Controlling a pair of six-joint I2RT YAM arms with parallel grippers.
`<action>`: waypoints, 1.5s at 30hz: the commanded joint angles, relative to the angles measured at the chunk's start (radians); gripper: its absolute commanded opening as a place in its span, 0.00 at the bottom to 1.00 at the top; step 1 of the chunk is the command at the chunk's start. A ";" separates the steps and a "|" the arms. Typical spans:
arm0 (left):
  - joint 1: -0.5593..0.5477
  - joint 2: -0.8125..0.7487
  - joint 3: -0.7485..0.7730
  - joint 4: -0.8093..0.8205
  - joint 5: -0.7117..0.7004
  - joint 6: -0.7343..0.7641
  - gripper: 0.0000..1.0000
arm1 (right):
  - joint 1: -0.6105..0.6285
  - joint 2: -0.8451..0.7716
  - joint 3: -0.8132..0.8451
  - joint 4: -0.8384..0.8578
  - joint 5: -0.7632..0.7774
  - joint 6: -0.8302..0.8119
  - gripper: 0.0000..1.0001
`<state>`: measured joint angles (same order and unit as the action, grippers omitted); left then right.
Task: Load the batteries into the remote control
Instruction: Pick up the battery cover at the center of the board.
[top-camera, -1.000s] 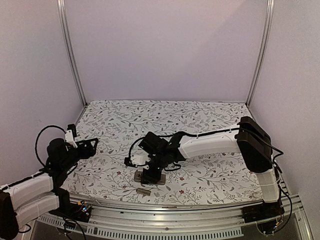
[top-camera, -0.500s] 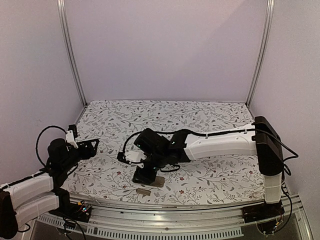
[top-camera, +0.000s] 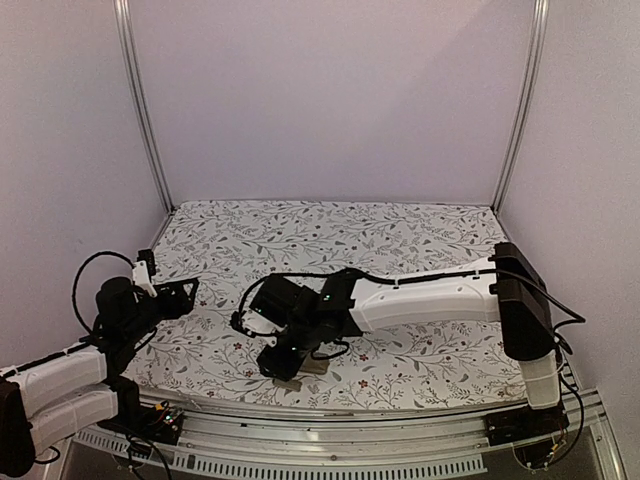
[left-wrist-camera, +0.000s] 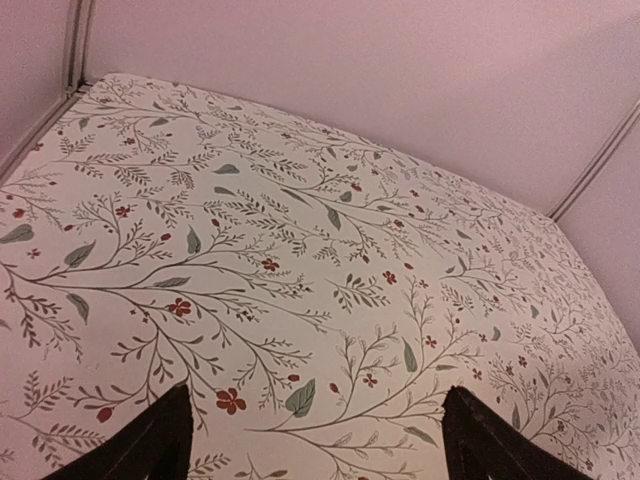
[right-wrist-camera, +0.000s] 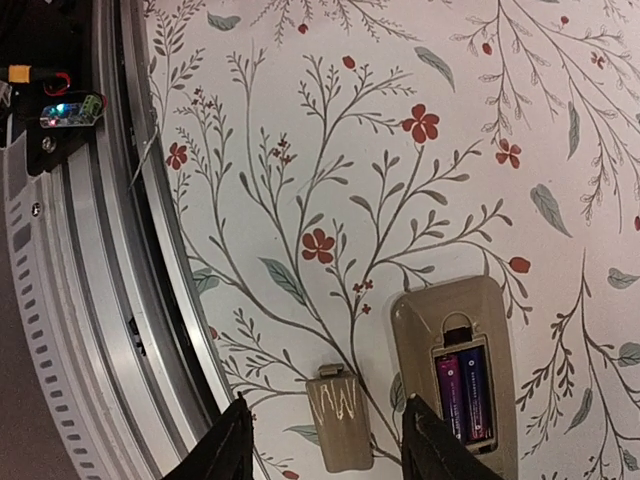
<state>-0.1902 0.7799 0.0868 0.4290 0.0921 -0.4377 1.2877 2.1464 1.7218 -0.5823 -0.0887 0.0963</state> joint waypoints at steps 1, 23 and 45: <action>-0.011 0.009 -0.012 0.002 -0.010 0.000 0.86 | 0.011 0.062 0.022 -0.063 -0.004 0.022 0.47; -0.011 0.027 -0.013 0.002 -0.009 -0.012 0.86 | 0.025 0.136 0.027 -0.064 0.010 -0.012 0.36; -0.011 0.016 -0.015 -0.001 -0.012 -0.017 0.86 | 0.066 0.184 0.071 -0.120 0.122 -0.042 0.20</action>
<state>-0.1902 0.7990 0.0845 0.4290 0.0914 -0.4492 1.3430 2.2894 1.7786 -0.6552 -0.0120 0.0650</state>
